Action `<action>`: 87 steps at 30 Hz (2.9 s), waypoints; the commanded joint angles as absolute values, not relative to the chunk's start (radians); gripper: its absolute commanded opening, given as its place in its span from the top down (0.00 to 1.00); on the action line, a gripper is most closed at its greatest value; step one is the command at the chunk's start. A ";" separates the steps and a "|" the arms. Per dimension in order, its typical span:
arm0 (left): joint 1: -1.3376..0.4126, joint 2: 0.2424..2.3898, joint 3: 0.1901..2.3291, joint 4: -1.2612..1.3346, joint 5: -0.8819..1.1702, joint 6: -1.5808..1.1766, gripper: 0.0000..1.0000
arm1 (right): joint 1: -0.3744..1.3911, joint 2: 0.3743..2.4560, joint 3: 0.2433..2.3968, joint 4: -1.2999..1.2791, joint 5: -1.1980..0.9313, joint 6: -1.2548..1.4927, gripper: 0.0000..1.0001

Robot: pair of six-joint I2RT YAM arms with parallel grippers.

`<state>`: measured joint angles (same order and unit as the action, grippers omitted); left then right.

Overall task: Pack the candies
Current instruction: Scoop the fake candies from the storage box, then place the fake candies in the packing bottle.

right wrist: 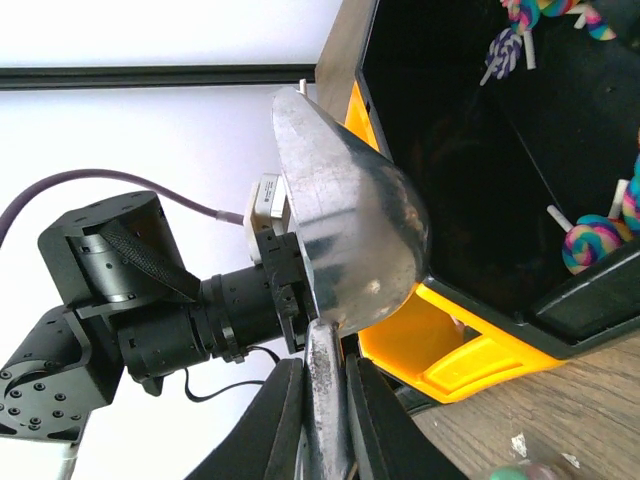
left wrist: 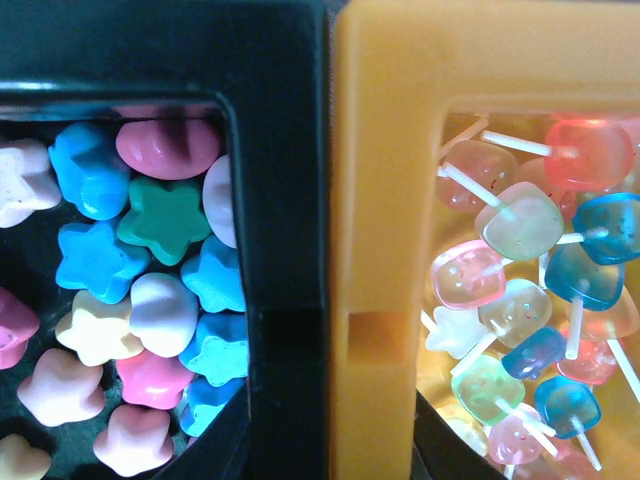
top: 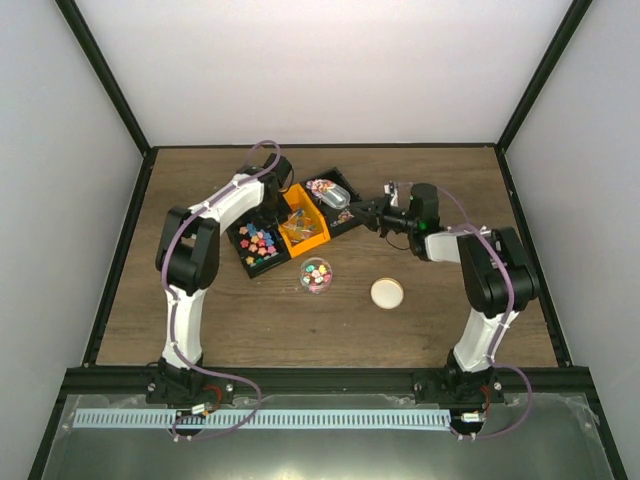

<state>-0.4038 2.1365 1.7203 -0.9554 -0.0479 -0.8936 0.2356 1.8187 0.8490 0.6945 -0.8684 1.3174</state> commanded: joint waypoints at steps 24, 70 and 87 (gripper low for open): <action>-0.394 2.190 1.676 -0.856 0.067 -0.889 0.96 | 0.205 1.112 0.498 0.198 -0.940 1.044 0.99; -0.389 2.173 1.632 -0.824 0.084 -0.884 0.96 | 0.556 1.123 0.912 -0.697 -0.406 0.564 0.99; -0.385 2.166 1.621 -0.814 0.088 -0.887 0.96 | 0.754 1.194 1.115 -0.836 -0.087 0.608 0.99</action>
<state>-0.3969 2.1117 1.6733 -0.9035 -0.0303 -0.8867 0.7567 1.2335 1.0672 -0.8253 -0.1661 0.5663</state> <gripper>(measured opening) 0.226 0.121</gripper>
